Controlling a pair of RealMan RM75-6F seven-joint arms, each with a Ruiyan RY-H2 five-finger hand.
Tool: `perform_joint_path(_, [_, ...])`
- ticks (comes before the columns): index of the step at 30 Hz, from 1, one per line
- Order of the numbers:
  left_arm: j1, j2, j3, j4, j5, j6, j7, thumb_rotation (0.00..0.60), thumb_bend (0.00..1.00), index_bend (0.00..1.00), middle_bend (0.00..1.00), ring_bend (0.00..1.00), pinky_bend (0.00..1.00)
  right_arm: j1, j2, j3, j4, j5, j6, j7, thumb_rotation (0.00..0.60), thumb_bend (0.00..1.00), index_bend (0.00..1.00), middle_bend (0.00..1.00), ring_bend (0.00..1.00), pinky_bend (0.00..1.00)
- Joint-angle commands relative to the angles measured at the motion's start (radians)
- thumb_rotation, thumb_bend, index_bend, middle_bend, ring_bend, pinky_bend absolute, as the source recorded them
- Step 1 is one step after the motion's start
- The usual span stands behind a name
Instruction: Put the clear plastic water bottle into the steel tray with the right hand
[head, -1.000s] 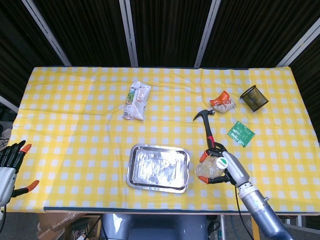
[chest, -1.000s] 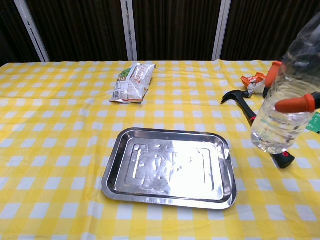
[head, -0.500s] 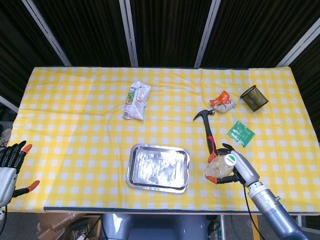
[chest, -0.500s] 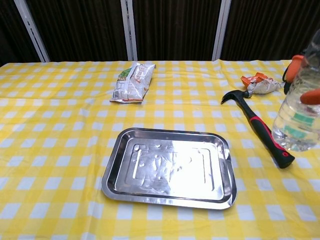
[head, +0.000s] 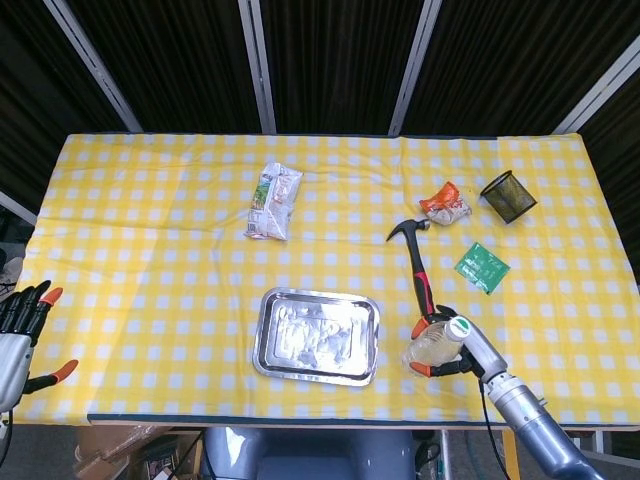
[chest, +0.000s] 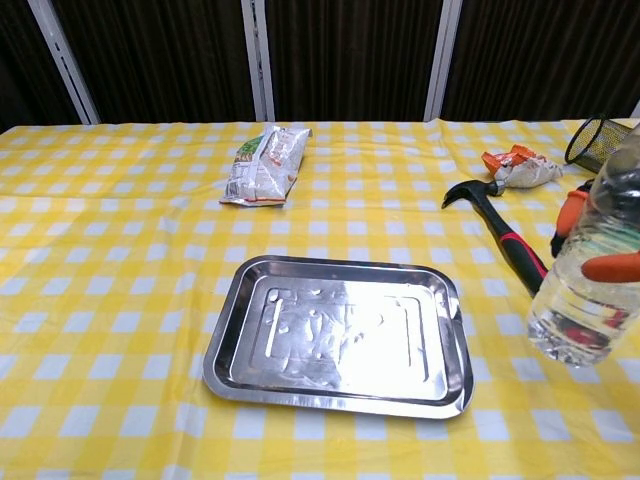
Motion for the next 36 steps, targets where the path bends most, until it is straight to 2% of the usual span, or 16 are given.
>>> perform_joint_path(1, [0.001,0.0,0.001,-0.002,0.002,0.001,0.001,0.6,0.18,0.05,0.0,0.0,0.0,-0.009,0.1,0.024,-0.074,-0.031,0.043,0.004,0.6,0.54,0.78,0.61,0.27,0.0])
perform_joint_path(10, [0.007,0.005,0.0,-0.002,0.0,0.012,-0.008,0.6,0.18,0.05,0.0,0.0,0.0,0.002,0.414,0.094,-0.321,-0.022,0.068,-0.071,0.6,0.54,0.78,0.61,0.27,0.0])
perform_joint_path(14, [0.007,0.007,0.001,-0.006,-0.004,0.007,-0.011,0.6,0.18,0.05,0.0,0.0,0.0,0.005,0.433,0.083,-0.34,-0.001,0.038,-0.068,0.6,0.54,0.78,0.61,0.27,0.0])
perform_joint_path(20, [0.008,0.012,0.0,-0.006,-0.003,0.011,-0.019,0.6,0.18,0.05,0.0,0.0,0.0,0.024,0.31,0.036,-0.239,0.022,-0.041,-0.058,0.6,0.54,0.78,0.61,0.27,0.0])
perform_joint_path(26, [0.006,0.01,-0.002,-0.002,-0.008,0.006,-0.017,0.6,0.18,0.05,0.0,0.0,0.0,0.026,0.148,-0.001,-0.136,0.011,-0.057,-0.045,0.6,0.54,0.78,0.61,0.27,0.0])
perform_joint_path(32, [0.003,0.007,-0.001,-0.002,-0.006,0.001,-0.007,0.6,0.18,0.05,0.0,0.0,0.0,0.029,0.008,0.001,-0.088,-0.033,-0.01,-0.064,0.6,0.54,0.78,0.61,0.27,0.0])
perform_joint_path(36, [0.004,0.009,-0.003,-0.001,-0.007,0.003,-0.011,0.6,0.18,0.05,0.0,0.0,0.0,0.03,-0.024,0.008,-0.079,-0.043,0.016,-0.066,0.6,0.54,0.78,0.61,0.27,0.0])
